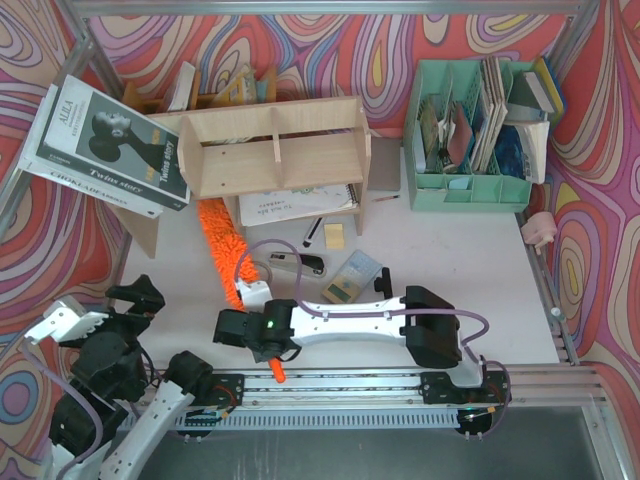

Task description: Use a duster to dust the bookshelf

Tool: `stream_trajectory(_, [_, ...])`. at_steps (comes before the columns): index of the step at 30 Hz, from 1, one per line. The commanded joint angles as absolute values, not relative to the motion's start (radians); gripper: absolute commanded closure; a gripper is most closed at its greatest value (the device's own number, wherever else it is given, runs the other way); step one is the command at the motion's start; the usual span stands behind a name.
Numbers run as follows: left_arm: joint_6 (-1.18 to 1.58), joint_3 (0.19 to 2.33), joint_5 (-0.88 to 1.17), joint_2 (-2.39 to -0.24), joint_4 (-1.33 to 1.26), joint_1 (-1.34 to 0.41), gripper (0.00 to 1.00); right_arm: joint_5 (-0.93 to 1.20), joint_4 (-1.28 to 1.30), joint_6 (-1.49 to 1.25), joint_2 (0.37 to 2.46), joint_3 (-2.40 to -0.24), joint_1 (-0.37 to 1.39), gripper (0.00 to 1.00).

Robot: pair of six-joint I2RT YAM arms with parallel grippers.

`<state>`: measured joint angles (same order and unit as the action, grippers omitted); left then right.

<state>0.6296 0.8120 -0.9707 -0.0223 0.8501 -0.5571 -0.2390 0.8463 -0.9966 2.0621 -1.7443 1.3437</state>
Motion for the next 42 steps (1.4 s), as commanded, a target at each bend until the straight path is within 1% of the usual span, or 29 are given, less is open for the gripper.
stream_trajectory(1, [0.651,0.818,-1.012,-0.006,0.877,-0.552,0.02,-0.384,0.75,-0.889,1.997,-1.795,1.404,1.0])
stream_trajectory(9, [0.675,0.827,-1.041,-0.005,0.91,-0.552,0.02,-0.477,0.643,-0.77,1.967,-1.795,1.475,1.0])
stream_trajectory(14, [0.68,0.827,-1.047,-0.005,0.913,-0.553,0.02,-0.471,0.62,-0.744,1.965,-1.78,1.485,1.0])
stream_trajectory(18, [0.681,0.825,-1.05,-0.005,0.913,-0.552,0.02,-0.415,0.658,-0.73,2.019,-1.843,1.474,1.0])
stream_trajectory(21, [0.68,0.825,-1.051,-0.005,0.911,-0.552,0.02,-0.333,0.719,-0.745,2.08,-1.892,1.44,1.0])
stream_trajectory(25, [0.682,0.827,-1.052,-0.005,0.914,-0.553,0.02,-0.237,0.724,-0.765,2.105,-1.882,1.395,1.0])
stream_trajectory(32, [0.682,0.826,-1.052,-0.005,0.913,-0.553,0.02,-0.184,0.75,-0.779,2.134,-1.897,1.374,1.0])
stream_trajectory(35, [0.68,0.825,-1.052,-0.005,0.913,-0.554,0.02,-0.215,0.744,-0.787,2.109,-1.881,1.375,1.0])
stream_trajectory(42, [0.68,0.825,-1.052,-0.005,0.911,-0.553,0.02,-0.325,0.598,-0.761,1.967,-1.73,1.422,1.0])
